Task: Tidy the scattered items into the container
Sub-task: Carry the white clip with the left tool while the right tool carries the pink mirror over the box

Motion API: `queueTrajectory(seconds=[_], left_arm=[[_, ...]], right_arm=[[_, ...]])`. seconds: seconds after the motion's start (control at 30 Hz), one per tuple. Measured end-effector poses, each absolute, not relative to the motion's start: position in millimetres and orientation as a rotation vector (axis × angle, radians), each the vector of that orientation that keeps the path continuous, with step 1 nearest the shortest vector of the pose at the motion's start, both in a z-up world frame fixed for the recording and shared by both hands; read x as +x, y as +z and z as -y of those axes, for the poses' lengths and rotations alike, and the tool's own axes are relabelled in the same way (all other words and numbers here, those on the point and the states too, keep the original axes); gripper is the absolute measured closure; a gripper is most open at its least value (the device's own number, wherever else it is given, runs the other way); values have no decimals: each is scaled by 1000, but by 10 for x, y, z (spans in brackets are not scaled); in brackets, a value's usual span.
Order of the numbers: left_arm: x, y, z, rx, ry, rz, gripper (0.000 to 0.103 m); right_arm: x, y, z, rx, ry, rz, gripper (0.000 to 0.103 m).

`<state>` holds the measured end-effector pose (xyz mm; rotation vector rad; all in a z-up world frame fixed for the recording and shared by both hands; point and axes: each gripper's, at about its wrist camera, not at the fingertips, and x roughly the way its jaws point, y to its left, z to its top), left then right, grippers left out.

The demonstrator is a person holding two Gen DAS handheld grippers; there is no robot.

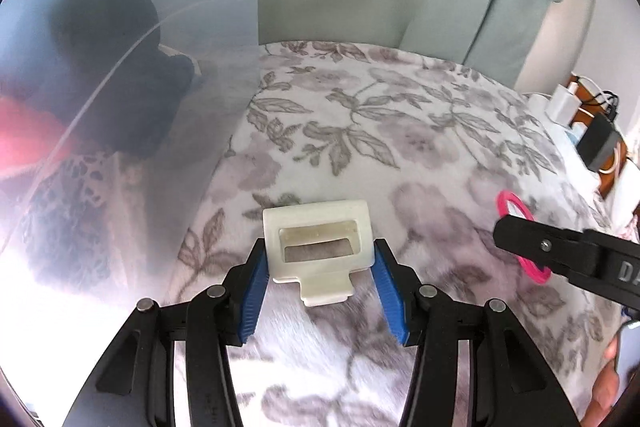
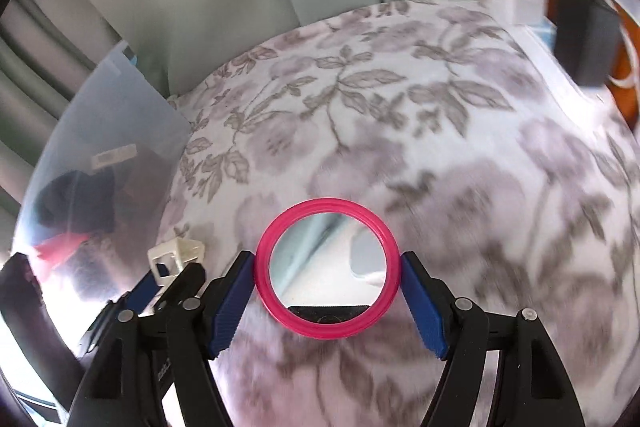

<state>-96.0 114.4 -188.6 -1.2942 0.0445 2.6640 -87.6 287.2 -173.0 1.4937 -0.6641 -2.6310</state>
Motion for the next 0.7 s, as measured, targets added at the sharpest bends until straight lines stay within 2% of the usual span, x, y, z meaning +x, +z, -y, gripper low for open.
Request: queueTrajectory(seconds=[0.23,0.7], left_arm=[[-665,-1510,-1133,-1189,2677,-14,51],[-187,-519,-751,-887,2783,130,51]], right_arm=[[-507,-1407,-2954,1405,-2629,730,28],[-126,-562,-2694,1137,-2705,660,28]])
